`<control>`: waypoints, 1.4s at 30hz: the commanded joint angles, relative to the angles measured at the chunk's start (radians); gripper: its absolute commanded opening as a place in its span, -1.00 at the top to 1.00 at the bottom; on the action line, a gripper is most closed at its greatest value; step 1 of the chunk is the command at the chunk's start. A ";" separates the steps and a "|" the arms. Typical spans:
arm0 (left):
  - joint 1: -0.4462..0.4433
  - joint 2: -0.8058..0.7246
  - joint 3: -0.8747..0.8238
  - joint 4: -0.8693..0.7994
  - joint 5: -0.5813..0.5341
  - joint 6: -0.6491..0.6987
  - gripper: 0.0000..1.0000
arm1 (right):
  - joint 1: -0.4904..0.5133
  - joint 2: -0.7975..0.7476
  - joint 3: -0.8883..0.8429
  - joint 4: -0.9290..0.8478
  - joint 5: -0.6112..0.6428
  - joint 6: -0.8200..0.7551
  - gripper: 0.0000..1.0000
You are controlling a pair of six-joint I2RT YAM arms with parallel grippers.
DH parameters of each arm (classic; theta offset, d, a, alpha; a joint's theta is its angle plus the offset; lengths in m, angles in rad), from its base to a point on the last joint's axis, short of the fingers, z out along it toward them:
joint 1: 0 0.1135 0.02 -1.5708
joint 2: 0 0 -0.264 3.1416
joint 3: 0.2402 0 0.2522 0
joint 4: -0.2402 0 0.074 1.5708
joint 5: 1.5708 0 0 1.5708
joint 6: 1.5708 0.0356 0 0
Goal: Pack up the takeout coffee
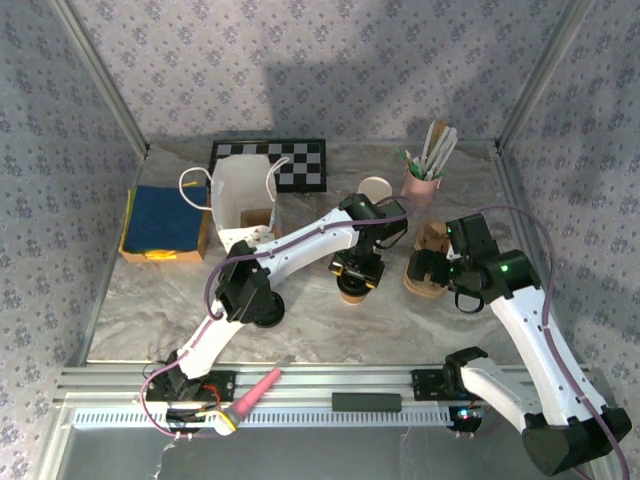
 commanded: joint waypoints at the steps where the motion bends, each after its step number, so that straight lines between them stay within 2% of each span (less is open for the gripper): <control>1: 0.006 0.007 -0.013 -0.012 0.017 0.006 -0.36 | -0.005 -0.017 -0.014 -0.003 -0.003 0.015 -1.00; 12: 0.005 0.008 -0.034 -0.004 0.020 0.008 -0.48 | -0.005 -0.019 -0.013 -0.001 -0.003 0.016 -1.00; 36: 0.005 0.013 -0.047 -0.001 0.023 0.010 -0.47 | -0.005 -0.037 -0.023 -0.009 -0.003 0.024 -1.00; 39: 0.005 0.012 -0.047 -0.001 0.024 0.008 -0.46 | -0.005 -0.038 -0.024 -0.007 -0.004 0.025 -1.00; 42: 0.004 0.010 -0.038 -0.007 0.023 0.008 -0.29 | -0.005 -0.038 -0.023 -0.005 -0.003 0.026 -1.00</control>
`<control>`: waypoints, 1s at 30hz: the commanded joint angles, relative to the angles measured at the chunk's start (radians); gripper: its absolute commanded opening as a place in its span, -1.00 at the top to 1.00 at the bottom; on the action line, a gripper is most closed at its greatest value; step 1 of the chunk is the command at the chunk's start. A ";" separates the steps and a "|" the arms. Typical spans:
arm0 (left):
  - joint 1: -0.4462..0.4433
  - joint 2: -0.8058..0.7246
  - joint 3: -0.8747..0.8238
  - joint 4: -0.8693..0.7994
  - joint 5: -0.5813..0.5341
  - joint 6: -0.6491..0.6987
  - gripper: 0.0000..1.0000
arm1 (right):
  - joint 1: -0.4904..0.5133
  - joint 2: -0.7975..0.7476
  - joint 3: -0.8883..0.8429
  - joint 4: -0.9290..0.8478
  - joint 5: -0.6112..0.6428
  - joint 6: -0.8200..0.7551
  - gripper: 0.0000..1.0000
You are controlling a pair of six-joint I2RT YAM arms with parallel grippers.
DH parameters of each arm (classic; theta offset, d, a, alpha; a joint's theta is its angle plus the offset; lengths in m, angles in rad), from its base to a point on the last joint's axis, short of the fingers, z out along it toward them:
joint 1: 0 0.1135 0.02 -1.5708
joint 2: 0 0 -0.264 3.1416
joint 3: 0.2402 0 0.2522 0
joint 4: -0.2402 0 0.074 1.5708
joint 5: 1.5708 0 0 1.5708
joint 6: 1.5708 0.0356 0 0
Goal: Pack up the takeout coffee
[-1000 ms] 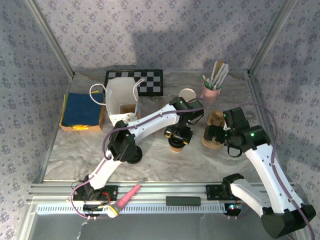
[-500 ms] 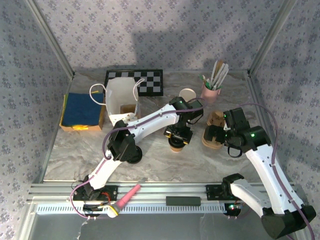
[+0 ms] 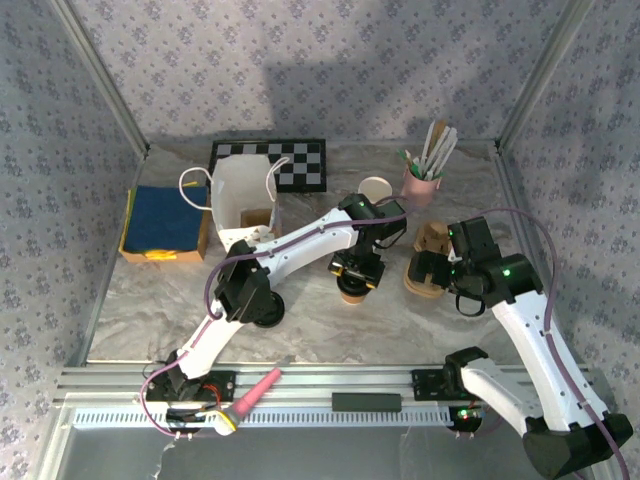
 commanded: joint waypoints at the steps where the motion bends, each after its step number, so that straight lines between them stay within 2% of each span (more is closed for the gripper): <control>1: 0.000 0.011 -0.017 -0.021 0.008 0.007 -0.27 | -0.005 -0.012 -0.009 -0.003 -0.004 0.014 -1.00; 17: 0.011 -0.027 0.209 -0.201 -0.051 0.013 -0.31 | 0.010 -0.015 0.026 0.055 -0.023 0.010 -1.00; 24: 0.041 -0.065 0.348 -0.300 -0.087 0.011 -0.30 | 0.043 -0.009 0.039 0.113 -0.024 0.020 -1.00; 30: 0.078 -0.134 0.374 -0.318 -0.100 0.007 -0.29 | 0.083 0.016 0.066 0.144 -0.016 0.024 -1.00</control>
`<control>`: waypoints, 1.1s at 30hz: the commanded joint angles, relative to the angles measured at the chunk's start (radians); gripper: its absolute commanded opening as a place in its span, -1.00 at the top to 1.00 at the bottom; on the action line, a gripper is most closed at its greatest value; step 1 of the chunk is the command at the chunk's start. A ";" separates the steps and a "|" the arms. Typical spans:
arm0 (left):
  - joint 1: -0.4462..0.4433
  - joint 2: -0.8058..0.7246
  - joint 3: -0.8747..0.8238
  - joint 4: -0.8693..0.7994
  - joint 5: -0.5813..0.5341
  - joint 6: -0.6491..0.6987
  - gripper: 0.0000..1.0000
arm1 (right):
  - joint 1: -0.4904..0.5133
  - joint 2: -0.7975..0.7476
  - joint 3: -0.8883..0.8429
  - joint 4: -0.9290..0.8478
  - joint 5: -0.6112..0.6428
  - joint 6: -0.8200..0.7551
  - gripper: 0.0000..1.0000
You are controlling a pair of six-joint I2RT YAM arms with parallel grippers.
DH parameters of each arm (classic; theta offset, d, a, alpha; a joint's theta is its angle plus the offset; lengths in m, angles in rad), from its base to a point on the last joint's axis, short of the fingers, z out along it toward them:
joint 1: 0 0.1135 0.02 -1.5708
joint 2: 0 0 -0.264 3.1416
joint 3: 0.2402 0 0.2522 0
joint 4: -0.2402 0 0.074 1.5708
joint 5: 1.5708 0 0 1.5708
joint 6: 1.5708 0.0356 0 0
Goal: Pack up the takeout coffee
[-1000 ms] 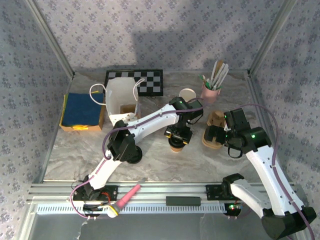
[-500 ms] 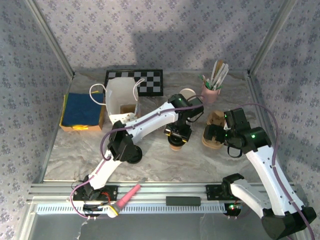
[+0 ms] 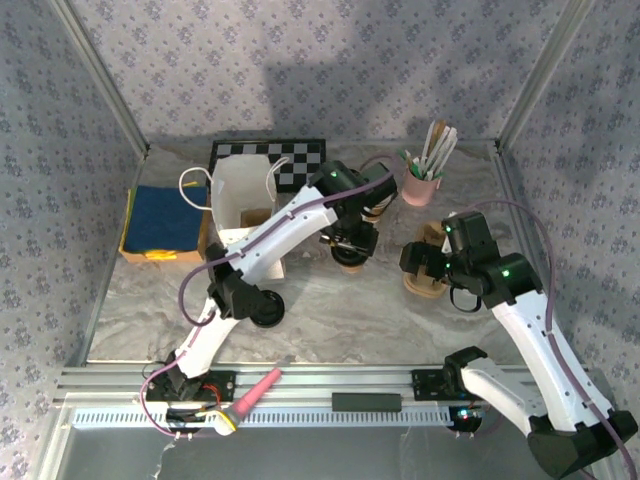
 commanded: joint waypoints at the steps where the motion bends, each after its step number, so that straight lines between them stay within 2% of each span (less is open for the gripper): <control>1: 0.021 -0.087 0.044 -0.121 -0.031 0.004 -0.29 | 0.025 0.014 0.044 0.032 0.005 0.015 -1.00; 13: 0.097 -0.198 0.084 -0.133 -0.054 0.002 -0.28 | 0.096 0.074 0.092 0.052 0.042 0.014 -1.00; 33: 0.226 -0.365 0.121 -0.052 -0.080 0.027 -0.24 | 0.115 0.095 0.110 0.050 0.065 0.017 -1.00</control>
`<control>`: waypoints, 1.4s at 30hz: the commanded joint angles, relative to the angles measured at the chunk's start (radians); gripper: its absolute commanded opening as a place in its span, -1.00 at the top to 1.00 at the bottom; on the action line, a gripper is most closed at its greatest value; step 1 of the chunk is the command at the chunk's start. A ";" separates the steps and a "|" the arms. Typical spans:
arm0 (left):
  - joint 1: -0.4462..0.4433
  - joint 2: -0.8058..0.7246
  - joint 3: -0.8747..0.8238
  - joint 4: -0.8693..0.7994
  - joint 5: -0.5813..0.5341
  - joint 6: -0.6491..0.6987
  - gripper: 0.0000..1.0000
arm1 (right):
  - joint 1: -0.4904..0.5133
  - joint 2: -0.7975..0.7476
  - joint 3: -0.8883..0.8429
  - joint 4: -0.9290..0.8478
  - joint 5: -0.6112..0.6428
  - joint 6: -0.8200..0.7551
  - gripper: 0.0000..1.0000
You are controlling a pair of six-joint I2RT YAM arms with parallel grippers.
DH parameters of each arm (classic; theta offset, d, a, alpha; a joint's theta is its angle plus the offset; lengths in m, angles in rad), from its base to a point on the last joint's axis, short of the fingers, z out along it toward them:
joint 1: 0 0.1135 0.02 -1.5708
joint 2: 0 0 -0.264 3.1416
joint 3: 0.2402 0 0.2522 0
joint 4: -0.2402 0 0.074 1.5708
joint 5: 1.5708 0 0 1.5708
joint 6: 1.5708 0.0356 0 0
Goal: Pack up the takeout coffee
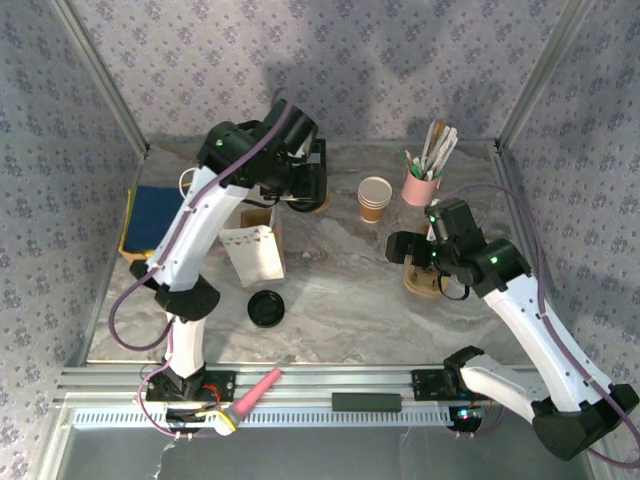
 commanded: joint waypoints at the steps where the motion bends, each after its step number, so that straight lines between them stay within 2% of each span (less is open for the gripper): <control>1: 0.027 -0.085 0.036 -0.036 -0.039 0.026 -0.23 | 0.009 0.002 0.029 -0.003 0.019 0.017 -1.00; 8: 0.063 -0.146 0.031 -0.016 -0.024 0.034 -0.20 | 0.014 0.004 0.033 -0.005 0.028 0.018 -1.00; 18: 0.061 -0.183 -0.027 -0.147 0.078 -0.004 -0.20 | 0.020 0.010 0.027 0.005 0.032 0.020 -1.00; 28: 0.066 -0.340 -0.232 -0.177 0.057 -0.033 -0.19 | 0.044 0.034 0.028 0.027 0.039 0.031 -0.99; 36: 0.106 -0.447 -0.344 -0.177 0.015 -0.050 -0.19 | 0.080 0.052 0.035 0.035 0.055 0.040 -1.00; 42: 0.160 -0.459 -0.397 -0.177 -0.035 -0.036 -0.18 | 0.090 0.056 0.039 0.037 0.063 0.043 -1.00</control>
